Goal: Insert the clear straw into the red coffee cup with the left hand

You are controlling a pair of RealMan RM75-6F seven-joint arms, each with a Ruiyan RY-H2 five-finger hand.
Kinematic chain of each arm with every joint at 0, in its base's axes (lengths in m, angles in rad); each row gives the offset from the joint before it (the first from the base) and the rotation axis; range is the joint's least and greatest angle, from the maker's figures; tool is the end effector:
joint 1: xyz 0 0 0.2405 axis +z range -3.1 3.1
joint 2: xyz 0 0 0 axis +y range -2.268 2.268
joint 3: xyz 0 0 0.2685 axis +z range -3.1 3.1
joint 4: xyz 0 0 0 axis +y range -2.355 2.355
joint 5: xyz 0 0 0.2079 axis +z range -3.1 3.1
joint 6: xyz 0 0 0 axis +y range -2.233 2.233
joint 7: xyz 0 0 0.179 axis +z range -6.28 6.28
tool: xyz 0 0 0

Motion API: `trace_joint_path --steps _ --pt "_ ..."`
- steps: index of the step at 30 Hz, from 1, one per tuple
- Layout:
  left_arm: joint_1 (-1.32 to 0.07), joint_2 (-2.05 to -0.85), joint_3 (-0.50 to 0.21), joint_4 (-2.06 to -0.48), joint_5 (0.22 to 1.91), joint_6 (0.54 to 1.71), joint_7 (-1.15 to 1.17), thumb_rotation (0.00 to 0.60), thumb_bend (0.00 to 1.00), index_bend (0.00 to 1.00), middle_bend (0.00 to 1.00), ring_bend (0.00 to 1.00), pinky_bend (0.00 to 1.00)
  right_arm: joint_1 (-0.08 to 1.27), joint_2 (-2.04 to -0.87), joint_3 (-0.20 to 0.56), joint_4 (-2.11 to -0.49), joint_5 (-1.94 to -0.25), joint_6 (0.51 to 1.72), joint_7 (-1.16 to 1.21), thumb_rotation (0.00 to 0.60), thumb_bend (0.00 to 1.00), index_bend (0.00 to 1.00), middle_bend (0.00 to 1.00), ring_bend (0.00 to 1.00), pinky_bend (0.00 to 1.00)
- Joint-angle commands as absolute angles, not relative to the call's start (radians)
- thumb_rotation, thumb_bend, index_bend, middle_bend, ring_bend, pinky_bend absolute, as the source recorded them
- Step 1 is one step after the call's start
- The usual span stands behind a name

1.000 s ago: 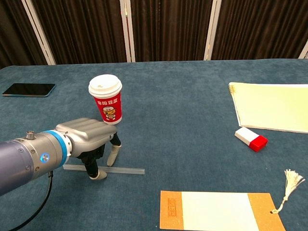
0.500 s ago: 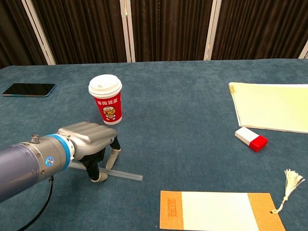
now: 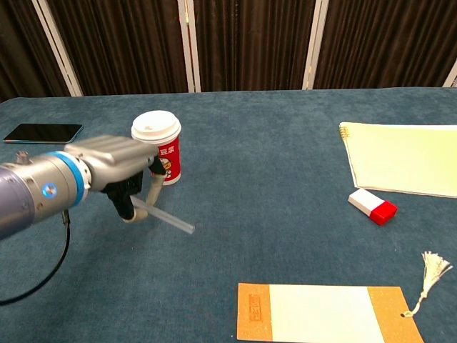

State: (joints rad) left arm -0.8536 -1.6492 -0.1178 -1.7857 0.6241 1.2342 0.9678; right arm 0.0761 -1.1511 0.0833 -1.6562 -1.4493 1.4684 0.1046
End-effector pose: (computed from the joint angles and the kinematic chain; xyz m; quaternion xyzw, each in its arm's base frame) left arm -0.1126 0.3301 -0.0622 -0.7777 -0.3605 -0.2340 0.4587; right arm -0.3177 -0.2198 0.1575 0.5379 -0.4489 0.4361 0.5648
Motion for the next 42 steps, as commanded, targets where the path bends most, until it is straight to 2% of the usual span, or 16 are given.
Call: trace_joint_path --steps 1,10,15,19,24,32,37,42 --pt "-0.848 -1.611 -0.146 -1.826 0.639 1.239 0.928 0.6 0.37 0.59 1.0 0.92 0.78 0.073 -1.151 0.09 -1.663 -1.439 1.471 0.103 0.6 0.15 0.06 0.0 0.0 0.0" --pt "-0.841 -1.542 -0.196 -1.908 0.657 1.245 0.853 0.6 0.37 0.59 1.0 0.92 0.78 0.063 -1.151 0.11 -1.694 -1.398 1.475 0.14 0.6 0.15 0.06 0.0 0.0 0.0" --pt "-0.83 -1.494 -0.304 -2.008 0.559 1.211 0.717 0.6 0.37 0.59 1.0 0.92 0.78 0.064 -1.144 0.116 -1.715 -1.364 1.453 0.139 0.6 0.15 0.06 0.0 0.0 0.0" --pt "-0.822 -1.469 -0.35 -2.054 0.553 1.201 0.64 0.6 0.37 0.59 1.0 0.92 0.78 0.064 -1.144 0.116 -1.717 -1.367 1.452 0.133 0.6 0.15 0.06 0.0 0.0 0.0" --pt "-0.786 -1.459 -0.441 -2.104 0.583 1.197 0.446 0.6 0.37 0.59 1.0 0.92 0.78 0.064 -1.142 0.115 -1.717 -1.37 1.448 0.136 0.6 0.15 0.06 0.0 0.0 0.0" --pt "-0.732 -1.494 -0.544 -2.028 0.651 1.21 0.15 0.6 0.37 0.59 1.0 0.92 0.78 0.067 -1.14 0.112 -1.716 -1.372 1.435 0.138 0.6 0.15 0.06 0.0 0.0 0.0" --pt "-0.713 -1.518 -0.574 -1.957 0.662 1.212 0.034 0.6 0.37 0.58 1.0 0.92 0.78 0.067 -1.138 0.11 -1.717 -1.373 1.431 0.14 0.6 0.15 0.06 0.0 0.0 0.0" --pt "-0.684 -1.528 -0.588 -1.9 0.689 1.154 -0.109 0.6 0.37 0.58 1.0 0.93 0.78 0.067 -1.135 0.108 -1.718 -1.373 1.426 0.143 0.6 0.15 0.06 0.0 0.0 0.0"
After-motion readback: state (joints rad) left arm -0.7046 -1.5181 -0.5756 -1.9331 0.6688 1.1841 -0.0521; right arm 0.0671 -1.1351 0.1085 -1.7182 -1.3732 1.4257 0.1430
